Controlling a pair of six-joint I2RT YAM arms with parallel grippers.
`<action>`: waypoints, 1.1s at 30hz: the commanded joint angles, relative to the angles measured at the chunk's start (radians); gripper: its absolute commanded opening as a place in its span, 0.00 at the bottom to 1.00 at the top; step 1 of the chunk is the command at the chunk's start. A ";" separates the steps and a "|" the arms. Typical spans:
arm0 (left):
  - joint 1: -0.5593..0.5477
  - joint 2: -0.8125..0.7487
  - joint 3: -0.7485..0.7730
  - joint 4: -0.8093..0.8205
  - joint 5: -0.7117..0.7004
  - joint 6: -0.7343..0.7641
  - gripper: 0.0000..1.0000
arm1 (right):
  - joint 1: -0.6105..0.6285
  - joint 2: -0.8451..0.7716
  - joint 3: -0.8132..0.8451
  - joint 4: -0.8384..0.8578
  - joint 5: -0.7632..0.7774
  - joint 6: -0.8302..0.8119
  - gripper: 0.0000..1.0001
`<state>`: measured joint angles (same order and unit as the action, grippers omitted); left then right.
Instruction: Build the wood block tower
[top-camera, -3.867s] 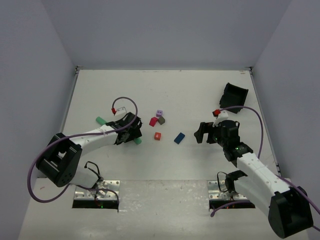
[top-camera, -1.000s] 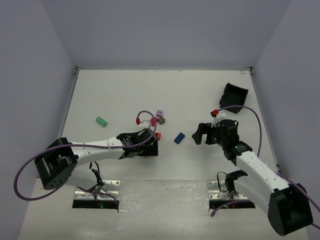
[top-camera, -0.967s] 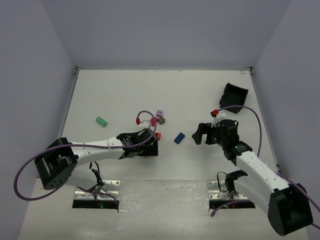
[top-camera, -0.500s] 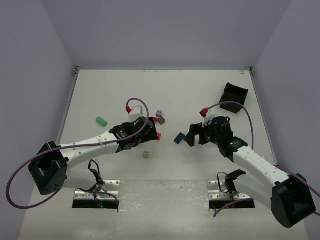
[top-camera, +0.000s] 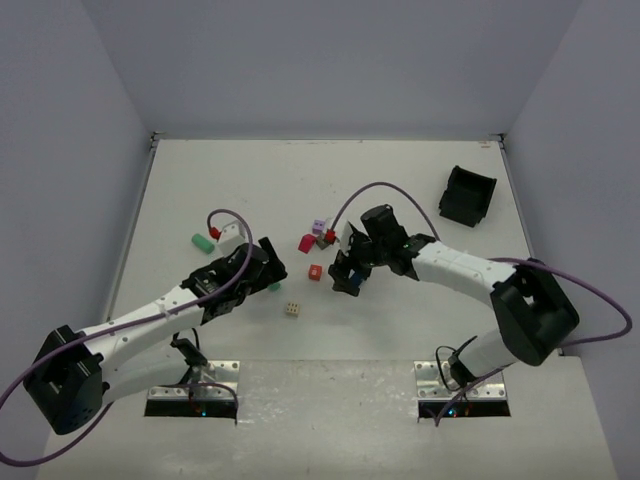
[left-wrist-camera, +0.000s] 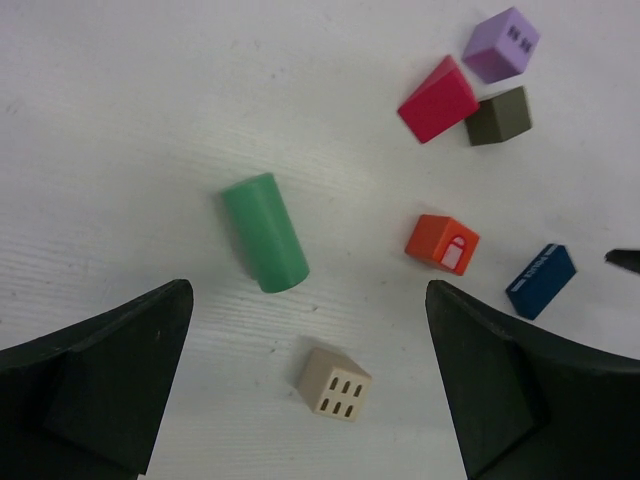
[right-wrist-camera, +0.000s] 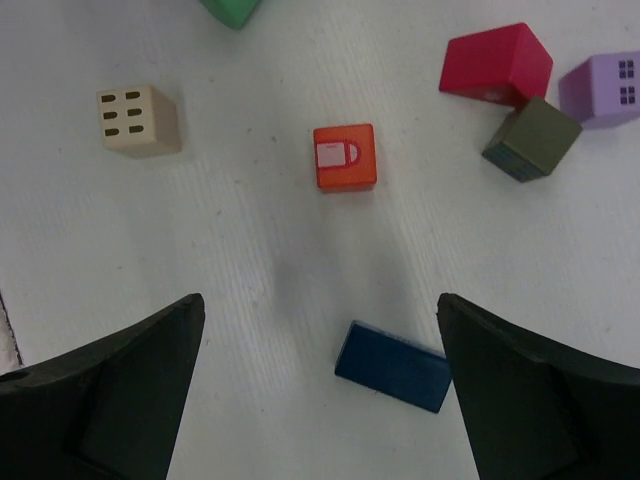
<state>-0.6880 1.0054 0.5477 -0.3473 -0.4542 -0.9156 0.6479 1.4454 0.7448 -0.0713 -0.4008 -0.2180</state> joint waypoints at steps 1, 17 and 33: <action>-0.002 0.007 -0.037 0.014 0.015 -0.026 1.00 | 0.007 0.153 0.193 -0.120 -0.140 -0.233 0.98; -0.002 -0.054 -0.049 -0.038 -0.108 -0.043 1.00 | 0.087 0.330 0.199 0.131 -0.073 -0.146 0.92; -0.002 -0.049 -0.074 -0.001 -0.049 -0.040 1.00 | 0.090 0.356 0.165 0.175 -0.083 -0.164 0.23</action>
<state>-0.6880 0.9601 0.4771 -0.3871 -0.5169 -0.9489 0.7353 1.8701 0.9457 0.0367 -0.4507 -0.3715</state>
